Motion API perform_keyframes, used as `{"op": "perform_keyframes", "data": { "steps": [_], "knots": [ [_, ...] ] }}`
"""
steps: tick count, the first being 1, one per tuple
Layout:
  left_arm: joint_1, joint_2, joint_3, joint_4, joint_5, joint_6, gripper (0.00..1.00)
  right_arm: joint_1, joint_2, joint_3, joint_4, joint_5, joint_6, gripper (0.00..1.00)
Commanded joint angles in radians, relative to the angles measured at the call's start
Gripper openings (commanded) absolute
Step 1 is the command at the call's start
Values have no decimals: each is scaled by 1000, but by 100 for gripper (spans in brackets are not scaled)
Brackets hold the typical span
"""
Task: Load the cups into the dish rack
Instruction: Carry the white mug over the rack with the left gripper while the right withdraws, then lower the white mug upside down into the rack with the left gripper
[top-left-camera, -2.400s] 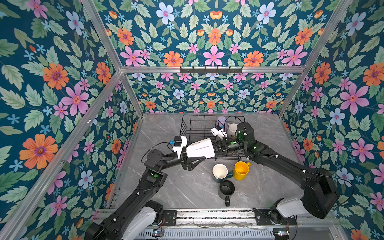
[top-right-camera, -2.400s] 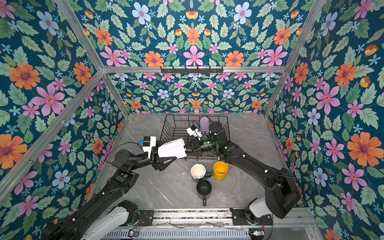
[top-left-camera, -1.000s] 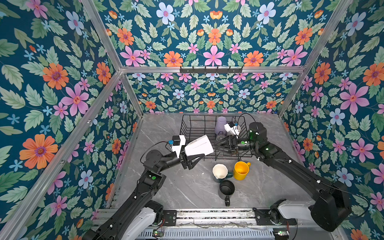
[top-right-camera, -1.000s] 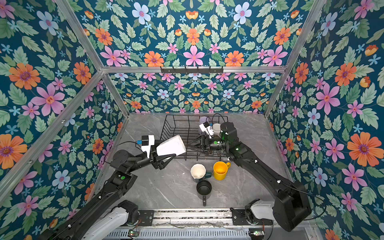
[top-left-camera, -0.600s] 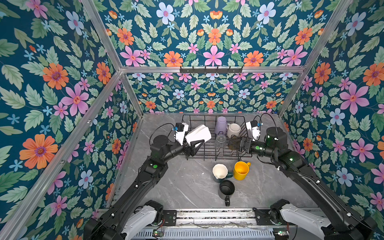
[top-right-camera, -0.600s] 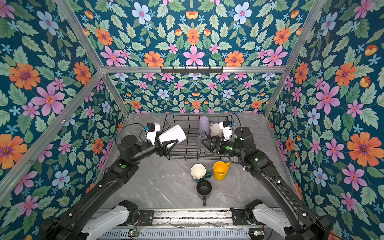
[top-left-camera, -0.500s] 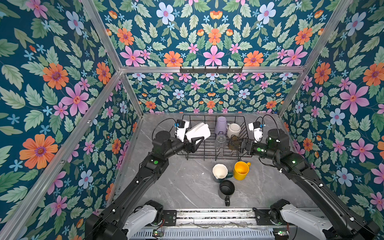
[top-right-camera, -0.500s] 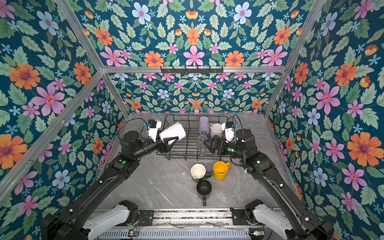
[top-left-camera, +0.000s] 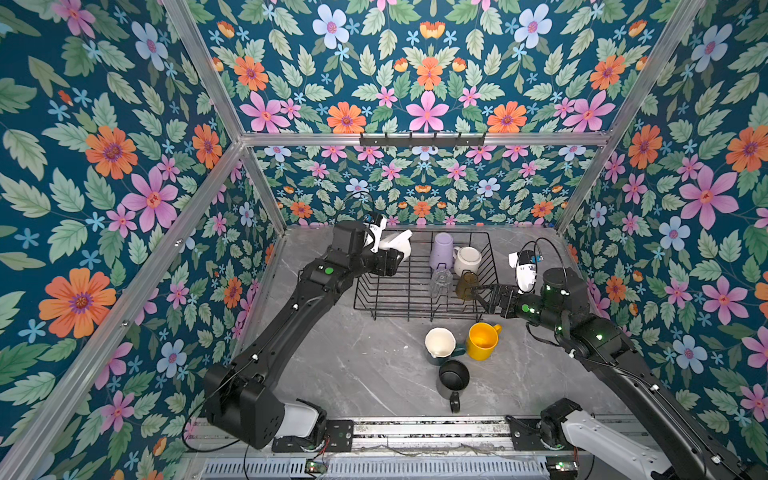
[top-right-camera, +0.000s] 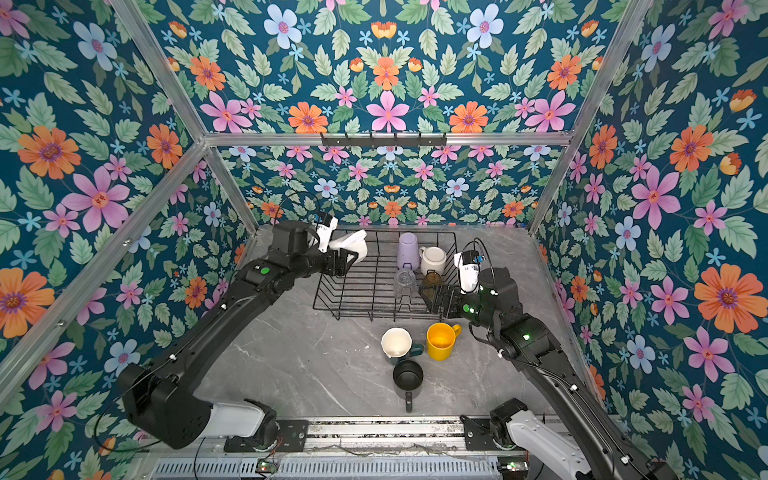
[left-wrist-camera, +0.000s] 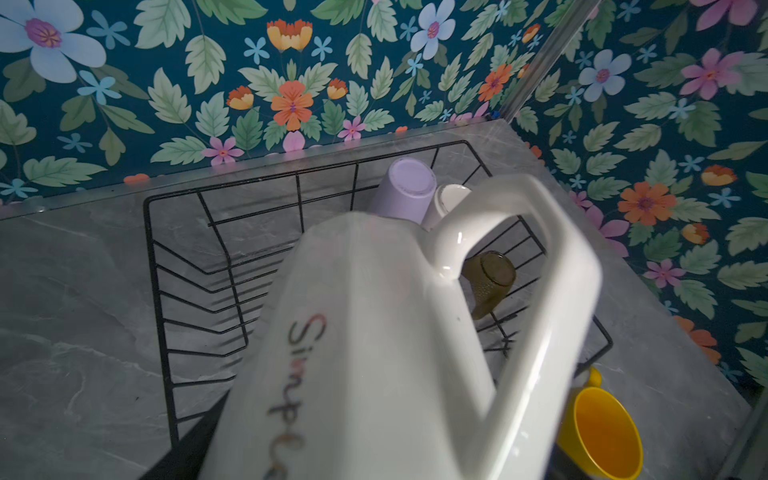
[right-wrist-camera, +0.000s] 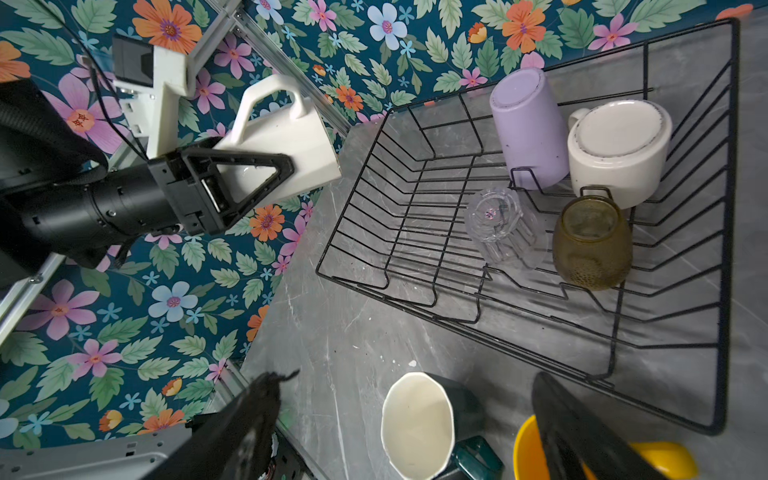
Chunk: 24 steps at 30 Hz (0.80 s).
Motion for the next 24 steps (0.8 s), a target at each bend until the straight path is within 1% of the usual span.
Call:
{"op": "perform_keyframes", "data": {
  "steps": [1, 10, 19, 24],
  "knots": [
    [1, 66, 95, -104, -88, 52, 0, 1, -22, -8, -5, 20, -31, 96],
    [1, 293, 337, -306, -174, 103, 0, -1, -89, -69, 21, 12, -27, 99],
    [1, 478, 515, -419, -257, 130, 0, -1, -132, -129, 50, -3, -6, 99],
    [1, 573, 602, -477, -285, 146, 0, -2, -151, -153, 44, -8, 13, 99]
  ]
}}
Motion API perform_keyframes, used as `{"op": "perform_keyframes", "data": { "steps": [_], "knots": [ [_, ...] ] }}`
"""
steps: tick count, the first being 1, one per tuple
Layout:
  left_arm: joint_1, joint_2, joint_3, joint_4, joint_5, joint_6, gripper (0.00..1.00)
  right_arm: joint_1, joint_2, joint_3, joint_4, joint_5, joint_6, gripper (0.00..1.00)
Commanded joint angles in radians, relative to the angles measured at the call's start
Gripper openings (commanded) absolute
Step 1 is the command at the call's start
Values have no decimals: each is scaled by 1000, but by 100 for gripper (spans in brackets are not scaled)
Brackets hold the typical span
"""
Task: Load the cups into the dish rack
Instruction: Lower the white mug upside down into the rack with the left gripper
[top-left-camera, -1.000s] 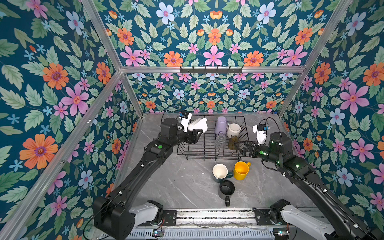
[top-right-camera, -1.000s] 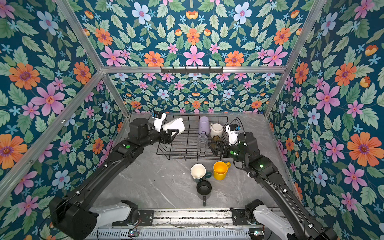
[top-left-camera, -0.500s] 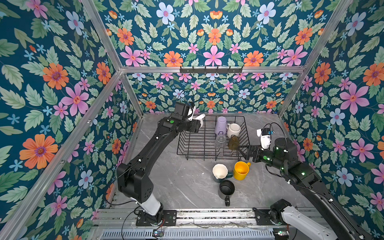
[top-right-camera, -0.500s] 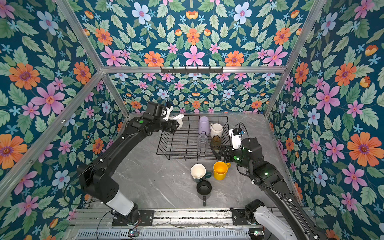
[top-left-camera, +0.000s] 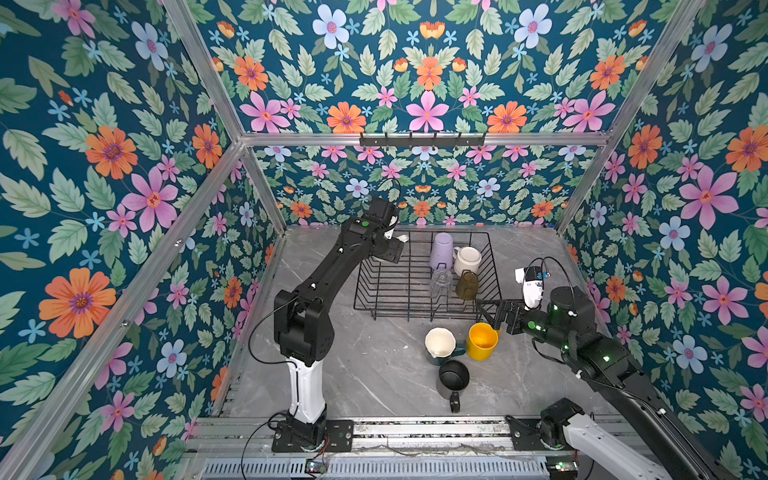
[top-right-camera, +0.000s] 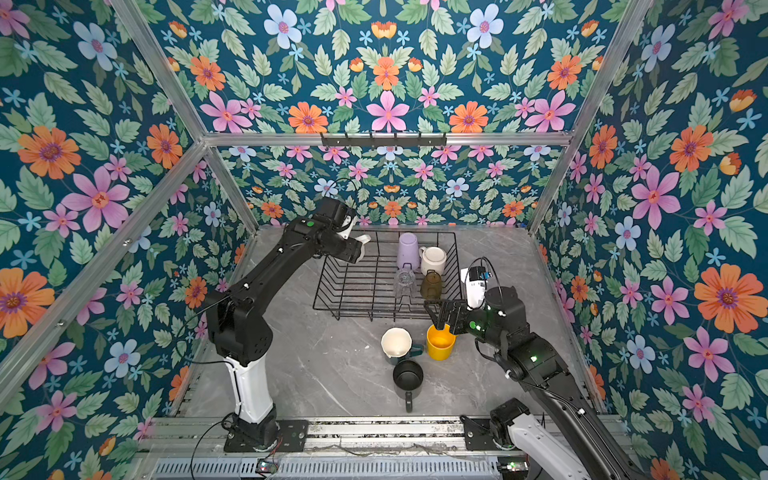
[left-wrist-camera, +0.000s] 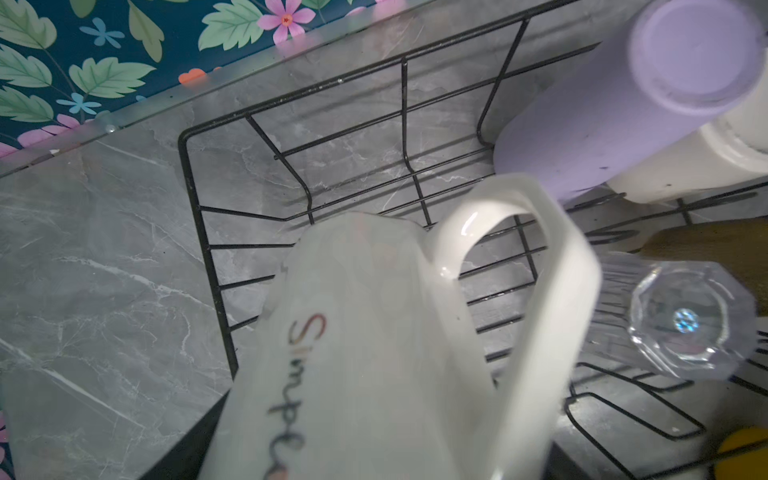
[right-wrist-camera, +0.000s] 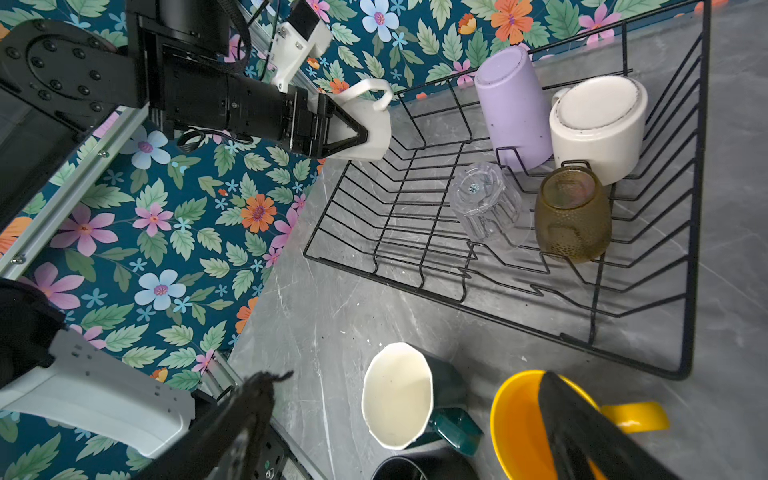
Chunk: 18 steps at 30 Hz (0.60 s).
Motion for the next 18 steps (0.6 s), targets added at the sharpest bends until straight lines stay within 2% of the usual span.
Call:
{"op": "perform_keyframes", "data": {
  "steps": [1, 18],
  "knots": [
    [0, 43, 50, -38, -44, 30, 0, 1, -11, -10, 29, -9, 12, 99],
    [3, 217, 140, -38, -112, 52, 0, 0, -21, -57, 46, -45, 69, 99]
  ]
}}
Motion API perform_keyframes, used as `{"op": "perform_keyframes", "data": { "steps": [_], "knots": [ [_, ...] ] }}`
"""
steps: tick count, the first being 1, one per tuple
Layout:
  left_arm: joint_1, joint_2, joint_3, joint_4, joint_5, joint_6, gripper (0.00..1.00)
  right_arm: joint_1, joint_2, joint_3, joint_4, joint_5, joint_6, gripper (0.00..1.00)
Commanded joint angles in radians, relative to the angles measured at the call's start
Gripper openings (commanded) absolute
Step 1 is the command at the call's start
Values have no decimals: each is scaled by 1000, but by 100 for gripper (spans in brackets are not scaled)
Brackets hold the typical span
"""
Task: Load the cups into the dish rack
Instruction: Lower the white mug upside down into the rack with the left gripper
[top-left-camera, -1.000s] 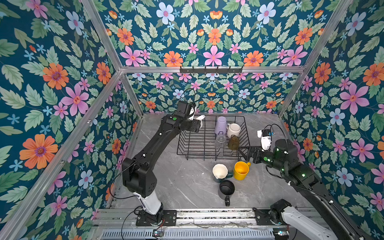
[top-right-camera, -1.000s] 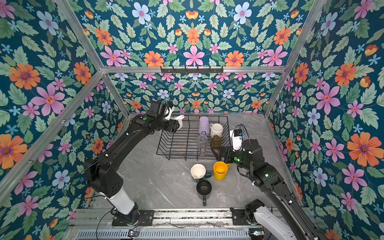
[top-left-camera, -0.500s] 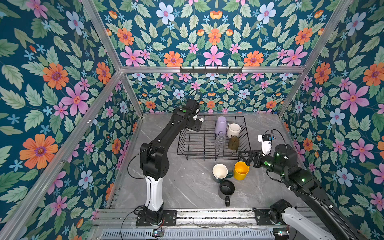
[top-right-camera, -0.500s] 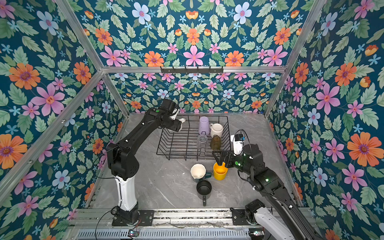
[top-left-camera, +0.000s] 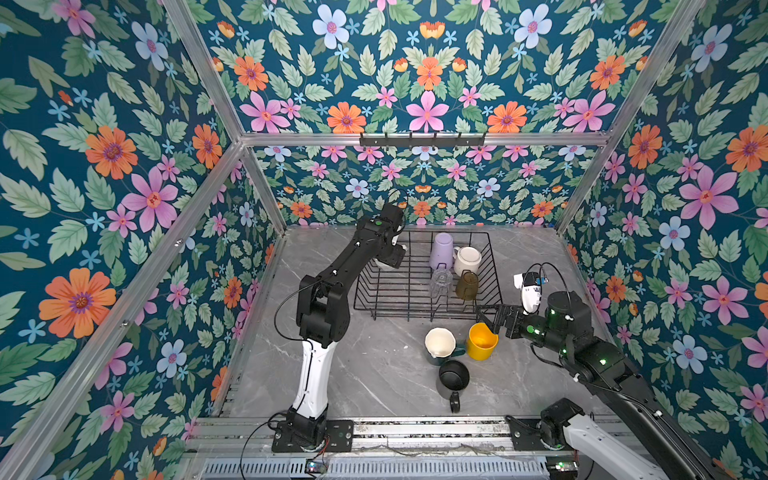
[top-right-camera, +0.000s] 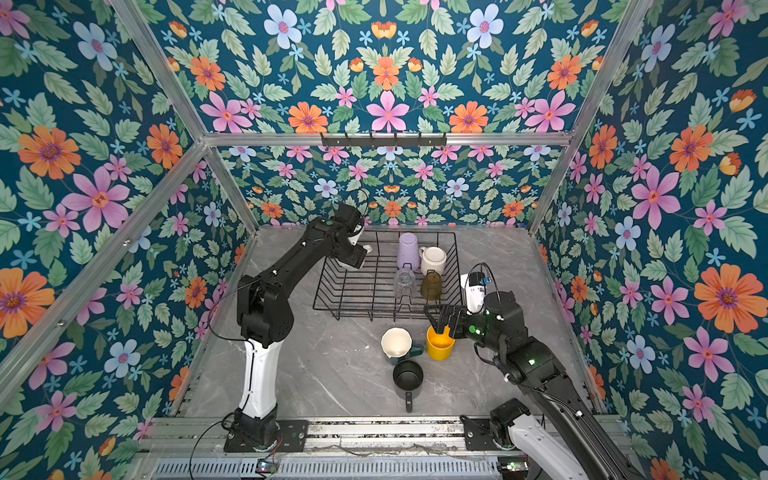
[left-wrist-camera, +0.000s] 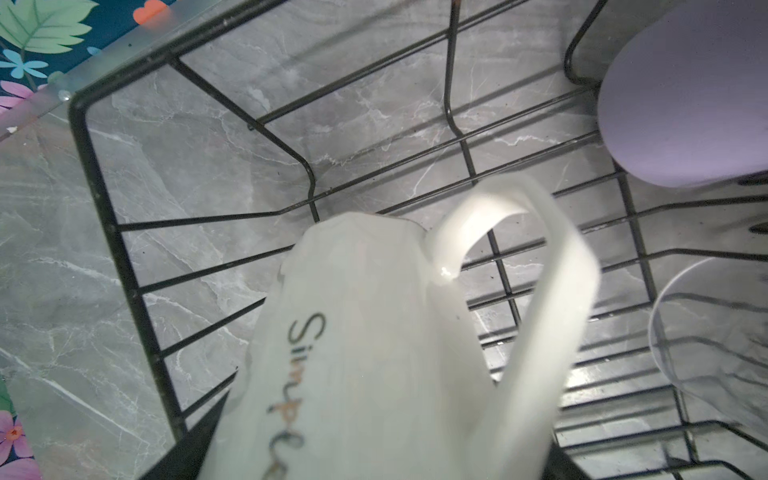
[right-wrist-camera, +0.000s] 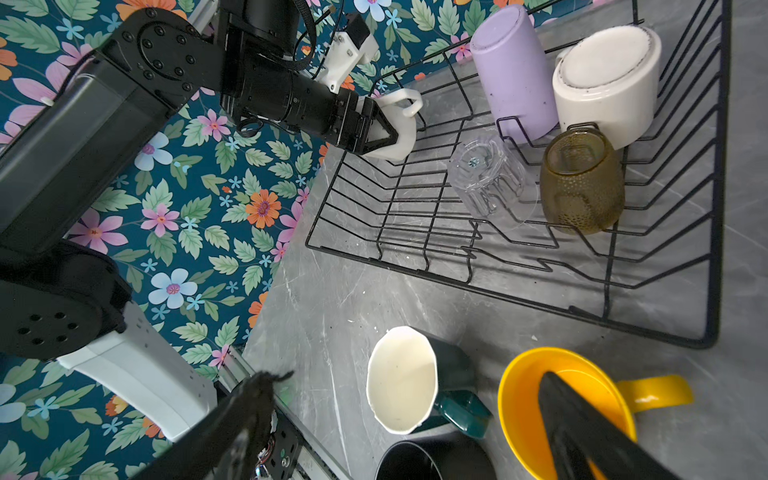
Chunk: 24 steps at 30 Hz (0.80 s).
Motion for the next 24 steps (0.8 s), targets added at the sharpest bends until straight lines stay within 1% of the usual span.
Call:
{"op": "perform_keyframes", "data": {
  "steps": [1, 13, 16, 19, 21, 24],
  "knots": [
    [2, 18, 17, 21, -44, 10, 0, 1, -3, -5, 31, -18, 20, 99],
    [16, 96, 40, 38, -46, 4, 0, 0, -17, -20, 18, -21, 40, 99],
    [19, 104, 40, 41, -48, -1, 7, 0, -18, -20, 18, -21, 42, 99],
    [23, 110, 38, 45, -53, -11, 11, 0, -17, -20, 20, -23, 45, 98],
    [25, 112, 35, 47, -53, -13, 15, 0, -15, -20, 22, -23, 46, 98],
    [26, 115, 35, 49, -49, -17, 33, 2, -13, -19, 22, -24, 46, 98]
  ]
}}
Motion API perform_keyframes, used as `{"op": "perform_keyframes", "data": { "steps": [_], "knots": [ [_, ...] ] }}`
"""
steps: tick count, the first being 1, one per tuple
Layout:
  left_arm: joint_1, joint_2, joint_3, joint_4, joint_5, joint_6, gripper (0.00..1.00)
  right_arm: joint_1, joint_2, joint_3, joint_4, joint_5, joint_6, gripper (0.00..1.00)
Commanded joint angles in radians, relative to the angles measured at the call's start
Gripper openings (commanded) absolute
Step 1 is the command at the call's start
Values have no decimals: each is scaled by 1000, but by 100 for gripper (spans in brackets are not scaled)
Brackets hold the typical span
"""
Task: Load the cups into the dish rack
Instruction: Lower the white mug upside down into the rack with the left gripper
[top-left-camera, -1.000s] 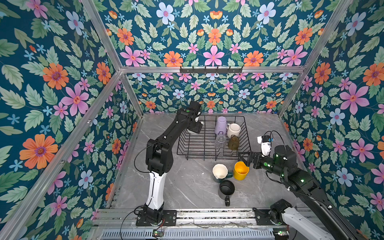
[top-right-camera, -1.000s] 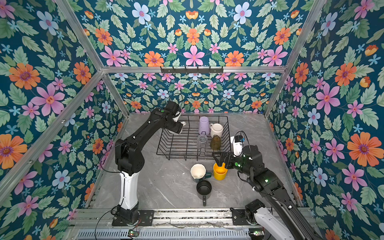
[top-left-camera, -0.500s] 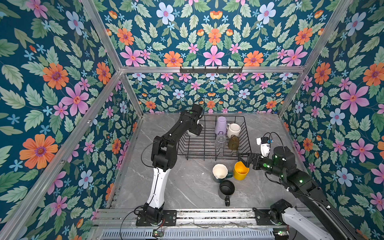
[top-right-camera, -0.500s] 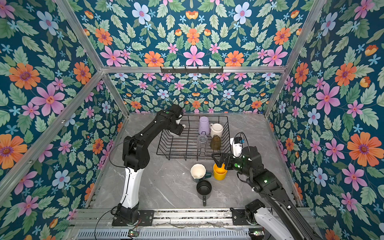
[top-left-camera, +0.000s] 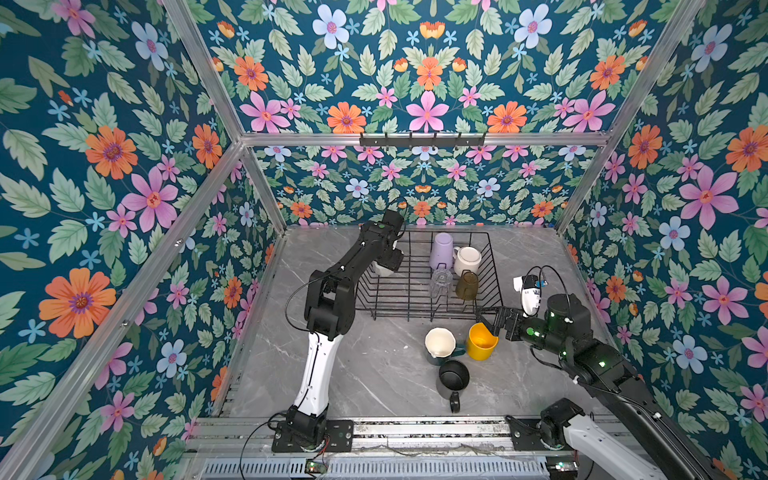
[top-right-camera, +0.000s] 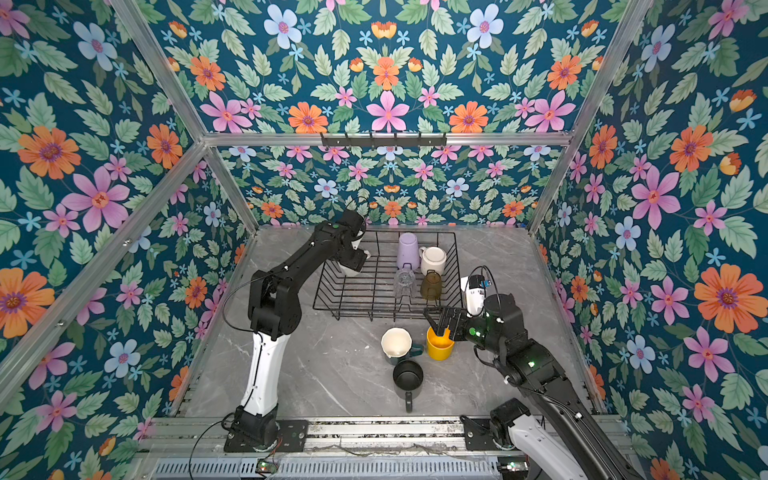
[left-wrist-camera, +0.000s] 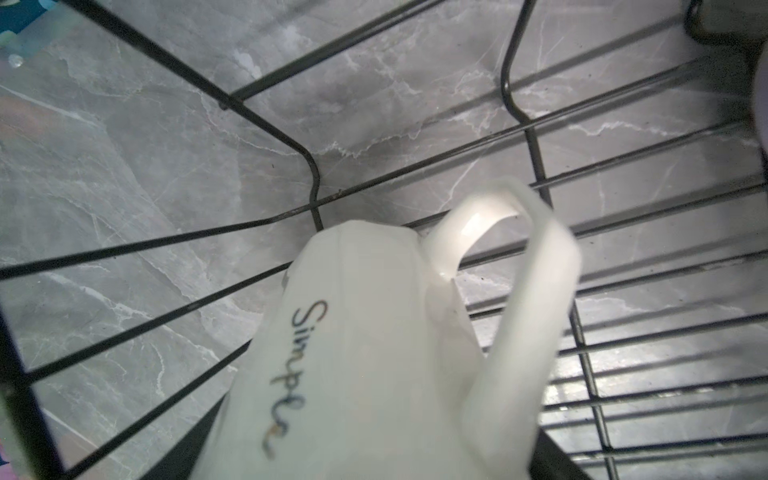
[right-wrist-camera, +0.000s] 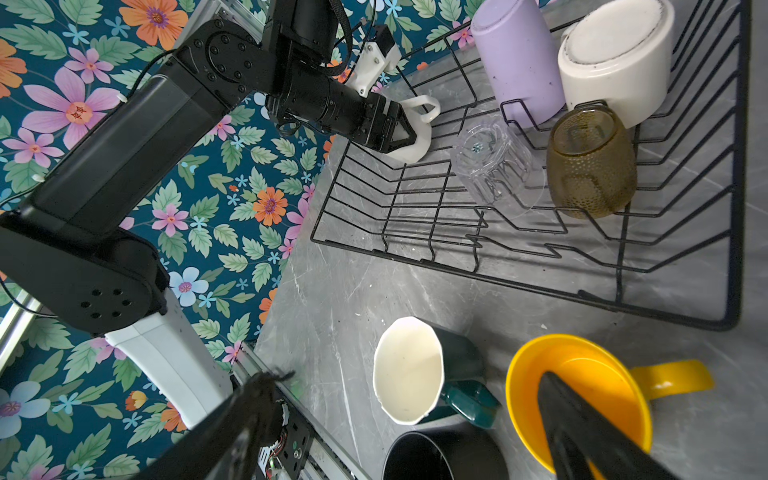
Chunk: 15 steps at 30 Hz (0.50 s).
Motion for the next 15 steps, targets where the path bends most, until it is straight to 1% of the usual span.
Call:
{"op": "perform_keyframes", "data": {
  "steps": [1, 3, 4, 8, 11, 15],
  "knots": [
    [5, 6, 0, 29, -18, -11, 42, 0, 3, 3, 19, -5, 12, 98],
    [6, 7, -2, 30, -18, -13, 60, 0, 5, 5, 19, -5, 12, 98],
    [5, 5, -6, 34, -18, -13, 67, 1, 4, 6, 19, -5, 12, 98],
    [5, -5, -21, 51, -15, -13, 80, 1, 7, 9, 19, -3, 12, 98],
    [7, -9, -32, 59, -13, -14, 85, 0, 11, 10, 18, -2, 11, 98],
    [7, -20, -45, 69, -11, -14, 89, 0, 12, 12, 8, 4, 8, 98]
  ]
}}
